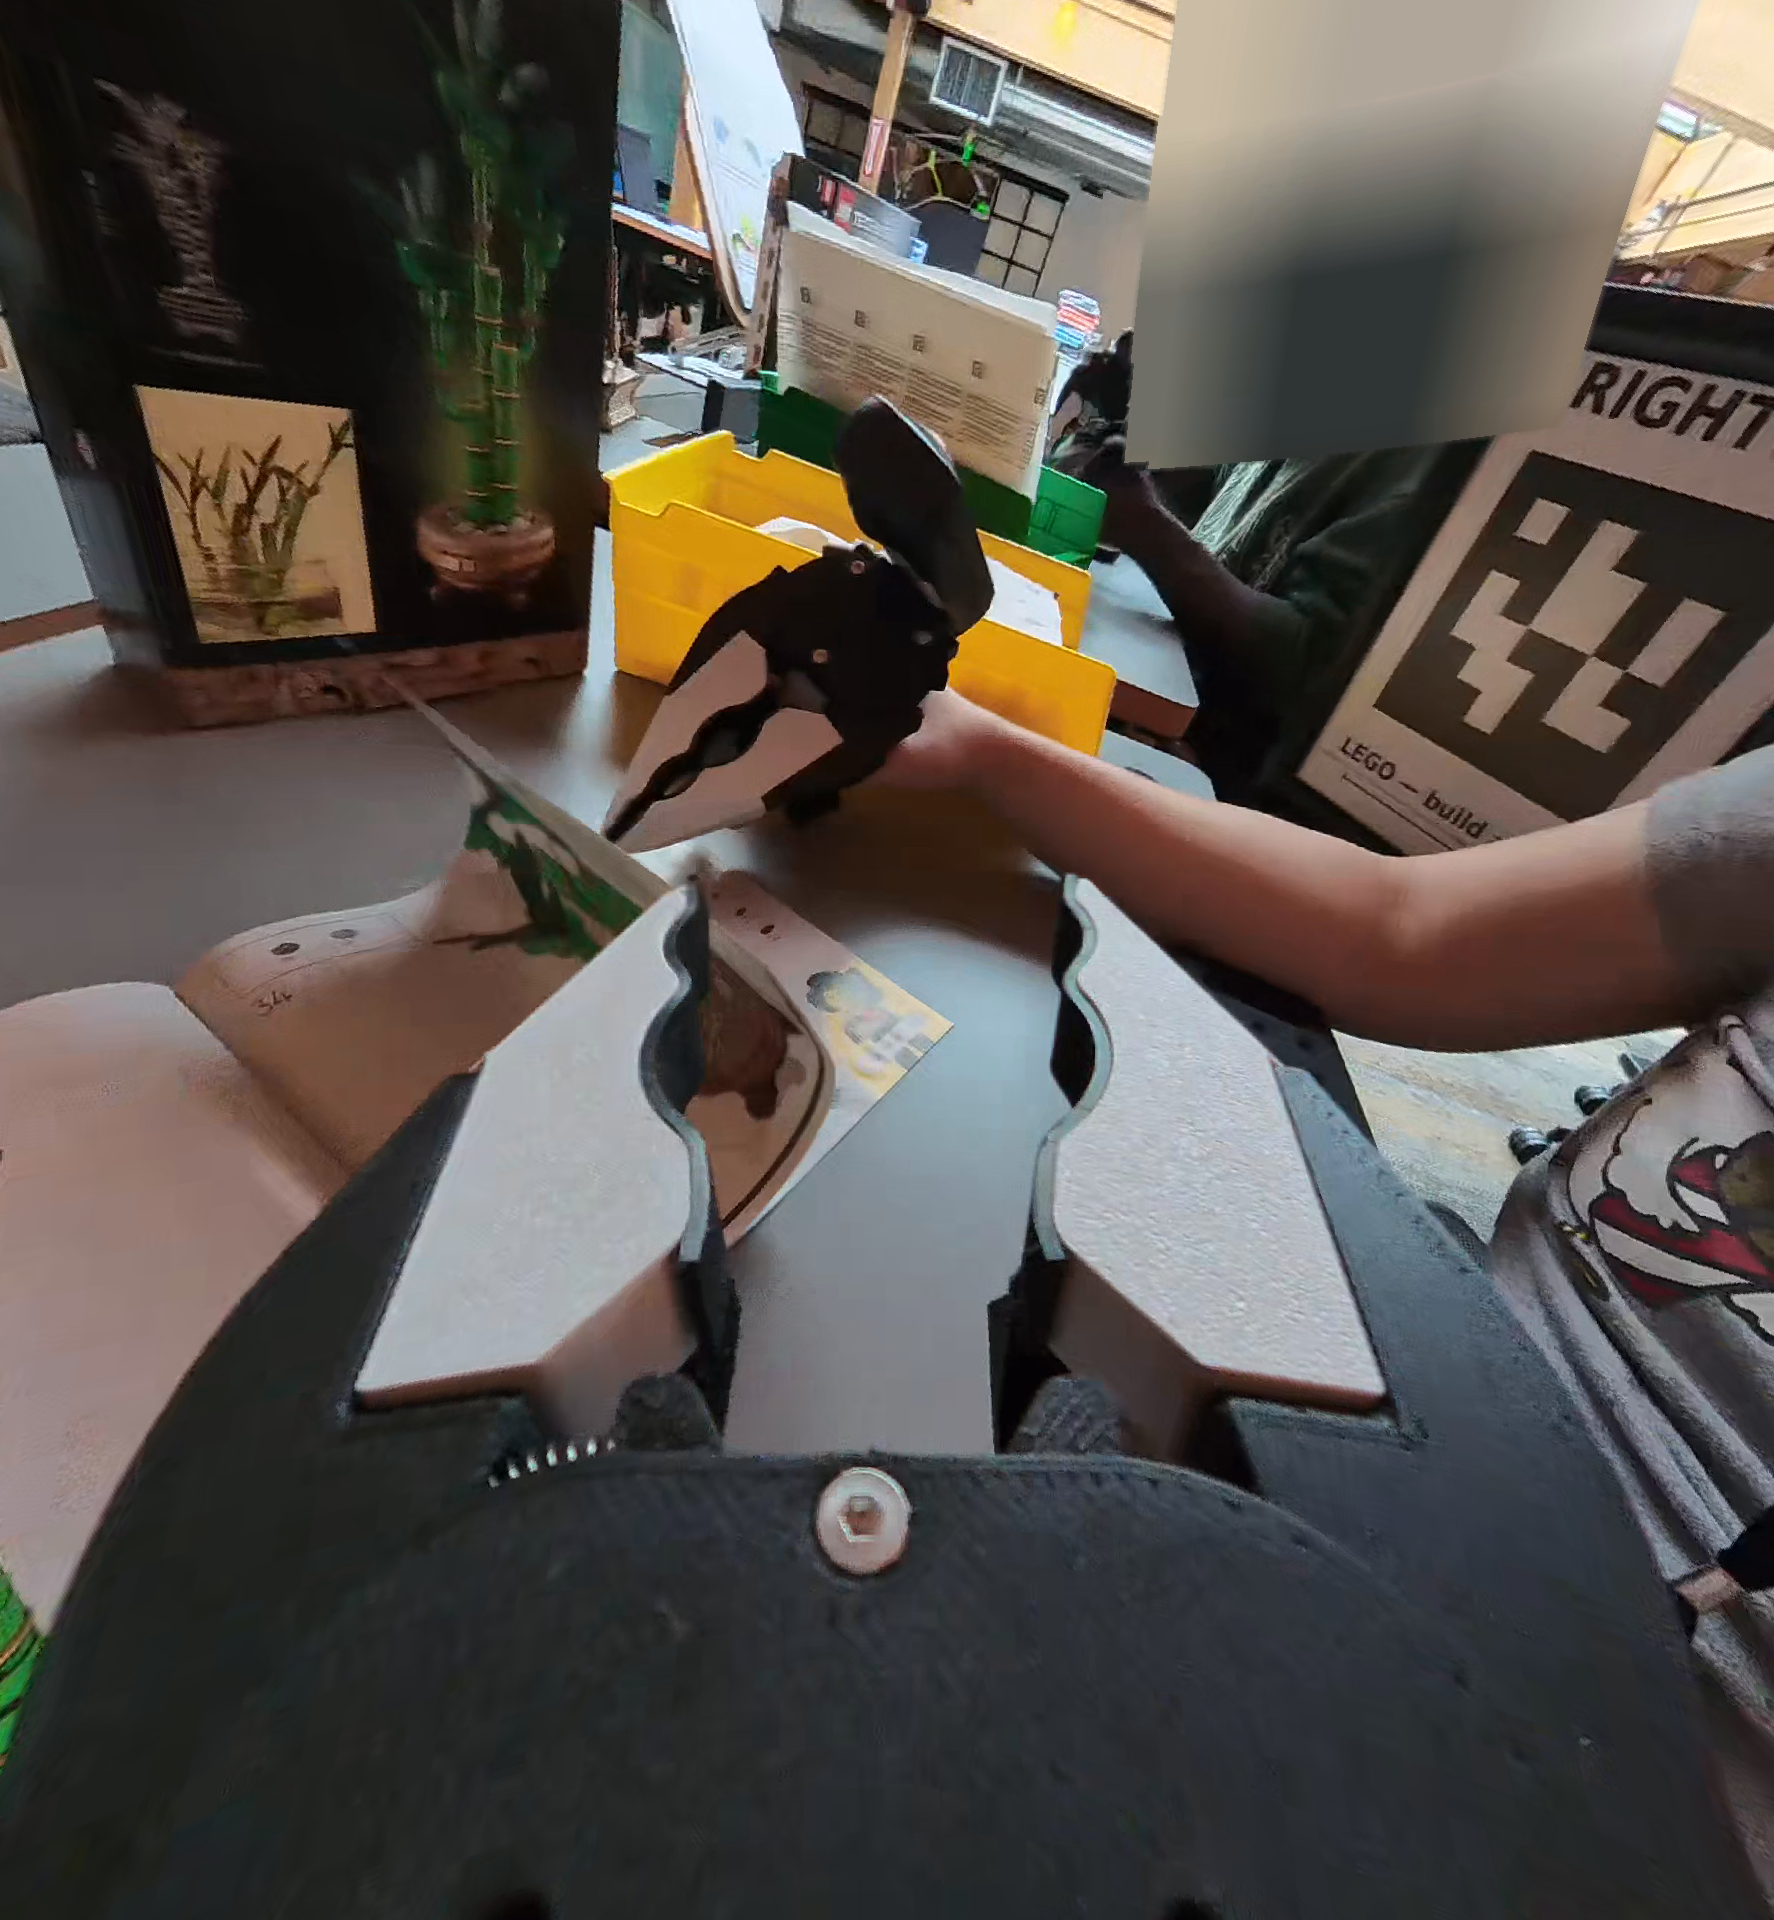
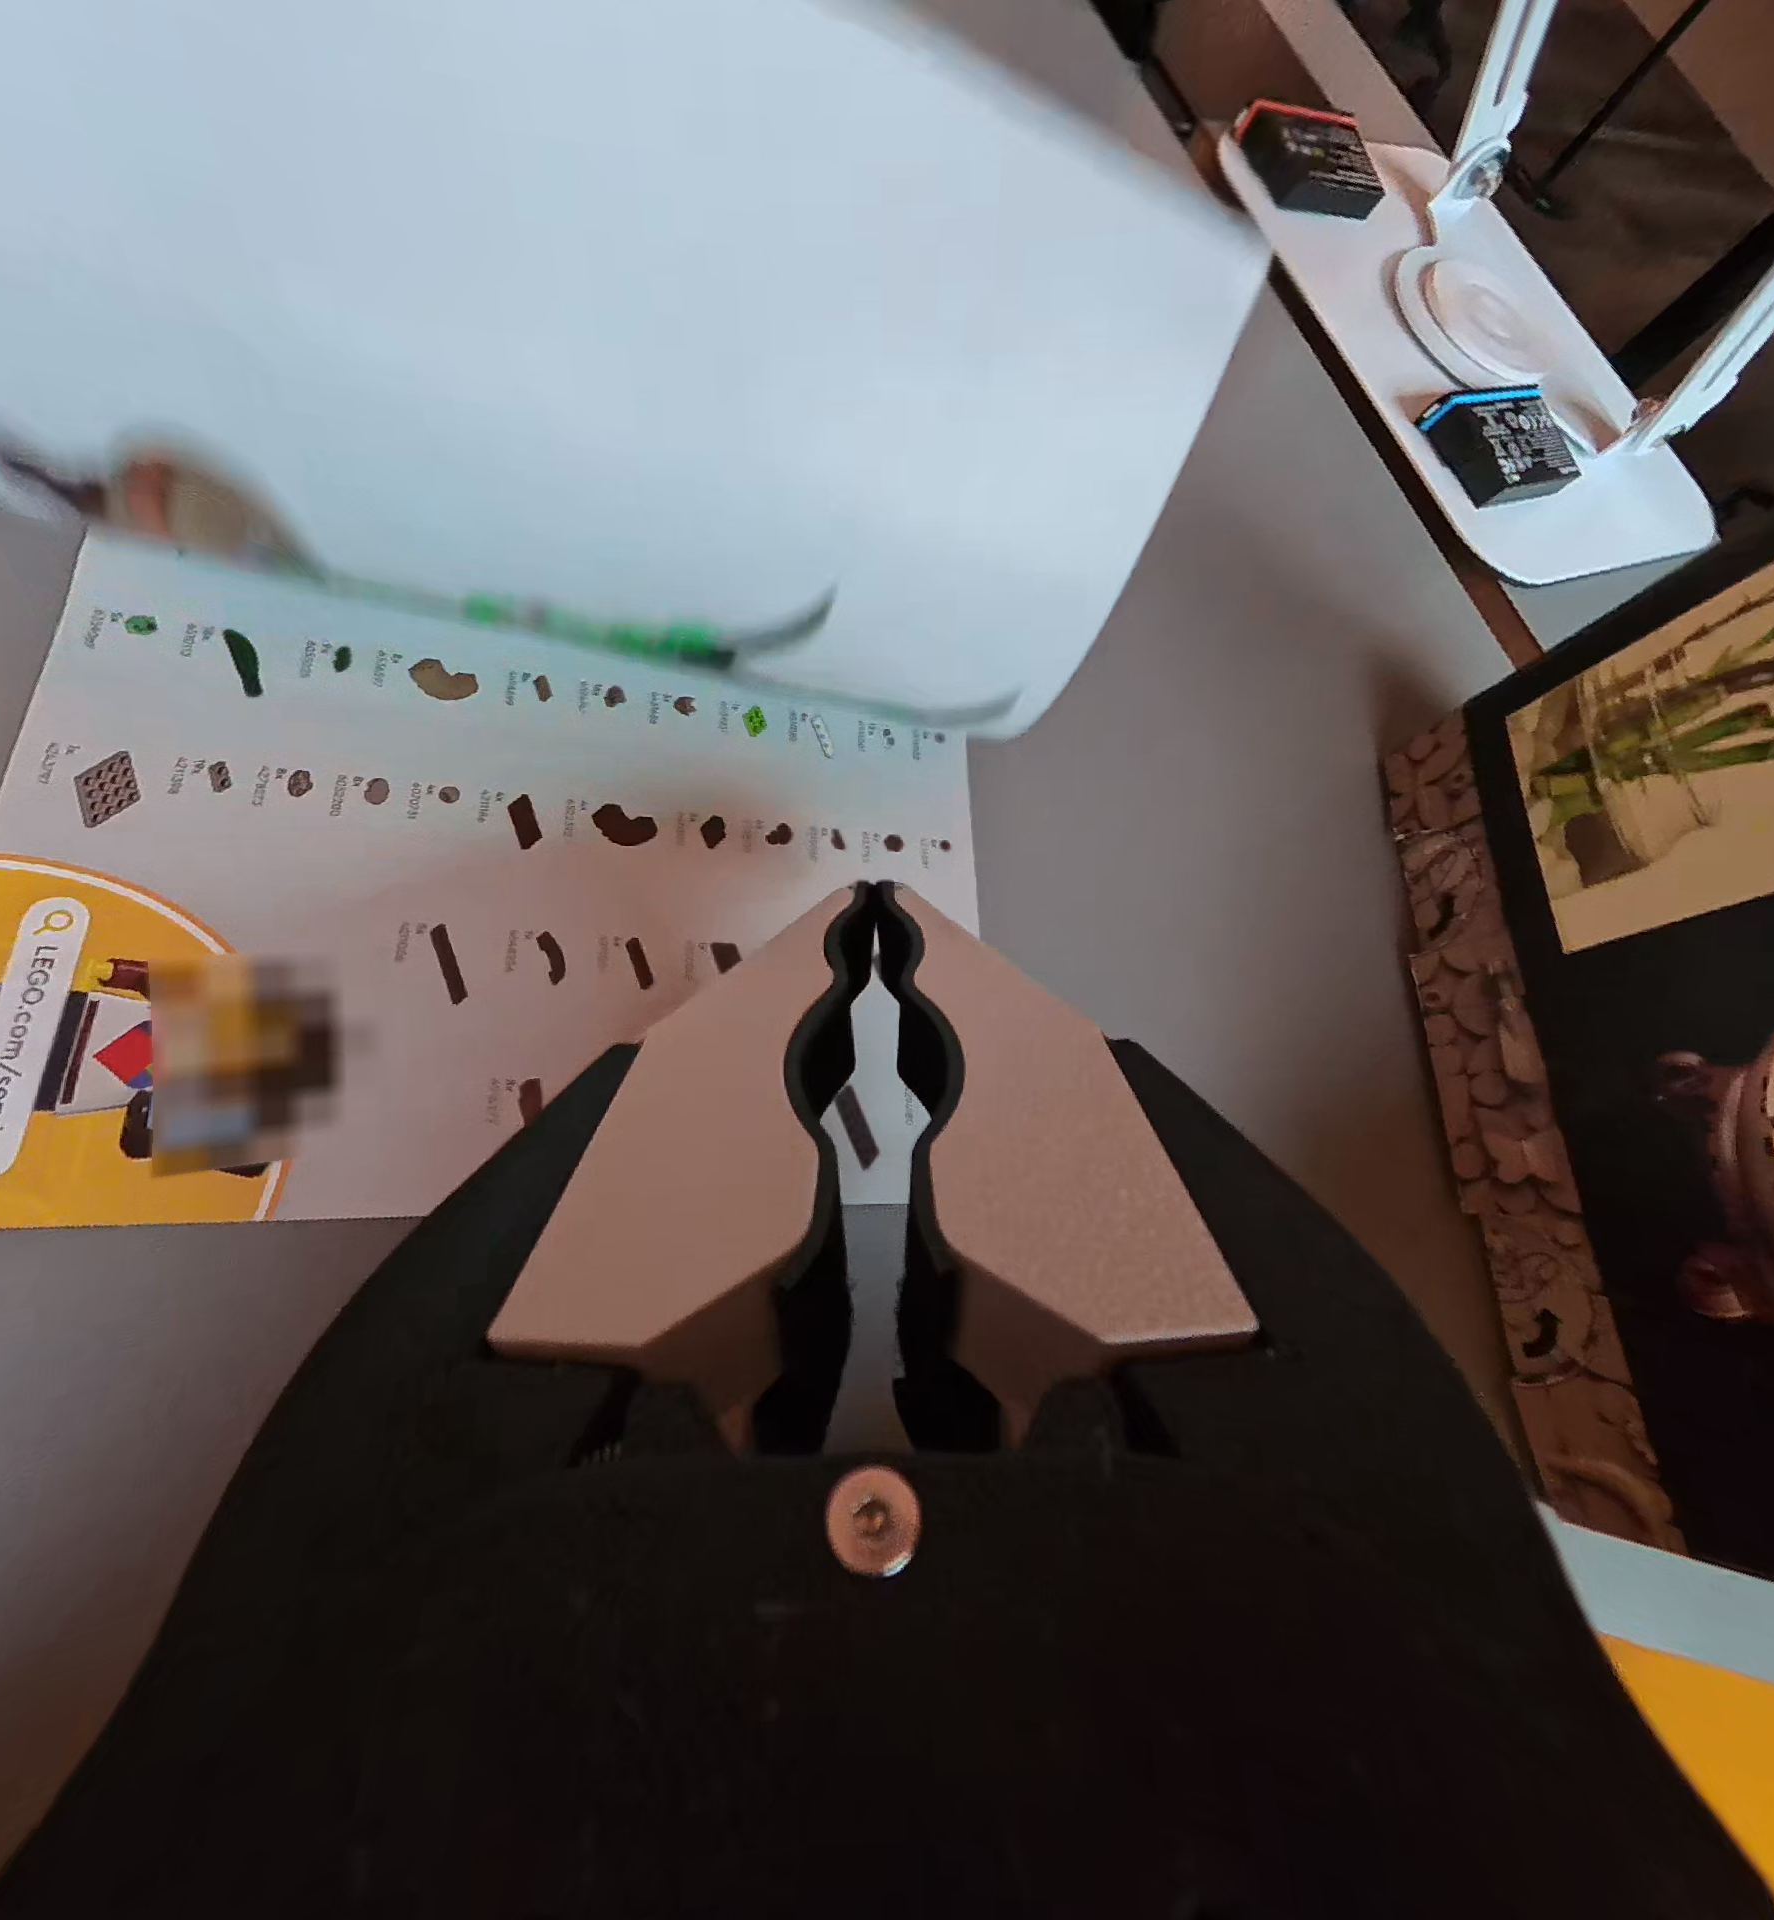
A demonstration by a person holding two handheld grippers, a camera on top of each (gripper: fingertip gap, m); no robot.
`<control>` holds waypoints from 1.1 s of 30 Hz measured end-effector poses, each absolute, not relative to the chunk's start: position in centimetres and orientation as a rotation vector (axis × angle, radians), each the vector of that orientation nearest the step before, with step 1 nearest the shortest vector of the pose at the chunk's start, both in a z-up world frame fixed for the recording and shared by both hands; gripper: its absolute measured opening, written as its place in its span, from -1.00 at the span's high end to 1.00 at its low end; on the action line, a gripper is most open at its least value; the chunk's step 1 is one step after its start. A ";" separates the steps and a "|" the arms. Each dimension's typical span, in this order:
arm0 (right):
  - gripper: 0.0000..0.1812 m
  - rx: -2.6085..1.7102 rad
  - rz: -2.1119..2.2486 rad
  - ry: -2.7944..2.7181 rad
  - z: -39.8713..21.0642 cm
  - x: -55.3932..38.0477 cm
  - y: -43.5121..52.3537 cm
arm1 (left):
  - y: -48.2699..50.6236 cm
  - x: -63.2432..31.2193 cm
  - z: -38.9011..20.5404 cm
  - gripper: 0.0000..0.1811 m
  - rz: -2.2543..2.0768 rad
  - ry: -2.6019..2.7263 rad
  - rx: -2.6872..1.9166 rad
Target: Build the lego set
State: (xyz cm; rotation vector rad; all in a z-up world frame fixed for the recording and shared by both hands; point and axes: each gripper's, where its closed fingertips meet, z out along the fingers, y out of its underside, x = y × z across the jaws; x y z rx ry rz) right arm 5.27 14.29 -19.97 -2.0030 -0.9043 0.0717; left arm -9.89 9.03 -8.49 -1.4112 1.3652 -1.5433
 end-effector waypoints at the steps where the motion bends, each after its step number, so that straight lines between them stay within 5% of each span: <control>1: 1.00 -2.005 0.083 -0.888 -20.0 5.5 14.3 | 9.0 -9.9 -8.4 0.29 -1.550 1.366 -1.404; 18: 1.00 -2.062 0.059 -0.873 -21.5 6.6 14.5 | 13.5 -11.6 -17.7 0.51 -0.792 1.664 -1.627; 26: 1.00 -2.067 0.050 -0.874 -21.6 6.6 14.5 | 13.8 -11.3 -21.0 0.42 -0.766 1.704 -1.776; 33: 1.00 -2.068 0.030 -0.880 -21.6 6.7 14.6 | 15.0 -11.1 -21.8 0.69 -0.609 1.707 -1.723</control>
